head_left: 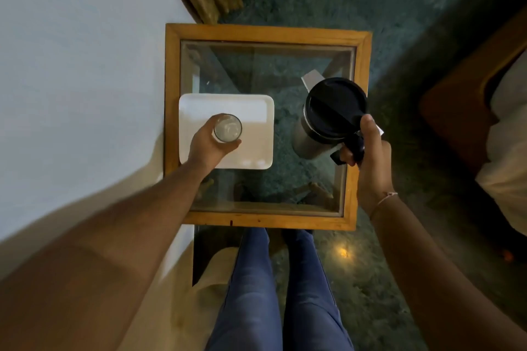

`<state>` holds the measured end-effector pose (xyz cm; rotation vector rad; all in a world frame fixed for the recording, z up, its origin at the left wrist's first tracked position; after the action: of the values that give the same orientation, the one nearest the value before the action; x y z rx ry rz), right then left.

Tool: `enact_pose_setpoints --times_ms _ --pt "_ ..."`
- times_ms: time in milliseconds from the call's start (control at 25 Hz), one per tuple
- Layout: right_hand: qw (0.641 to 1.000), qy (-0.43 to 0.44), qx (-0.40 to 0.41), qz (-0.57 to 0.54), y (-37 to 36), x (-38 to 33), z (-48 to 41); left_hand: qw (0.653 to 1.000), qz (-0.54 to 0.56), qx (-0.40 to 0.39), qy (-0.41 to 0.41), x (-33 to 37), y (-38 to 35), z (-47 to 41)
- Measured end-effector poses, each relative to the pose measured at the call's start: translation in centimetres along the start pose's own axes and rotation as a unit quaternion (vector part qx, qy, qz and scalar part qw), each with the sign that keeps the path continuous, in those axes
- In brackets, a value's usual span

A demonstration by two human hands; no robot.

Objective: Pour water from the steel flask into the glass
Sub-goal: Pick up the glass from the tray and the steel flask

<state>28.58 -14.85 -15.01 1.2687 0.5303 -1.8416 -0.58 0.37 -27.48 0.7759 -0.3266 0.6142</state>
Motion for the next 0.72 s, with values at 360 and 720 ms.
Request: enact_pose_setpoints --times_ms 360,720 --pt "0.991 -0.008 0.123 -0.052 1.5 -12.1 3.5 0.998 0.06 0.023 -0.025 8.4 6.9 10.3" --pt "0.973 0.197 0.102 -0.071 5.9 -40.9 10.1 0.962 0.176 0.043 -0.206 26.3 21.1 27.1"
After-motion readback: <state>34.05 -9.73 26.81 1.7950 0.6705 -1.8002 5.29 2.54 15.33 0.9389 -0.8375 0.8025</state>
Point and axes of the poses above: each hand's wrist, its own z-axis away from the middle knuckle, its own y-axis out of the back of the hand, x = y × z, the point moved 4 cm from there along -z, towards the middle knuckle, and after that the axes turned 9 degrees about y, right-handed, at the moved point
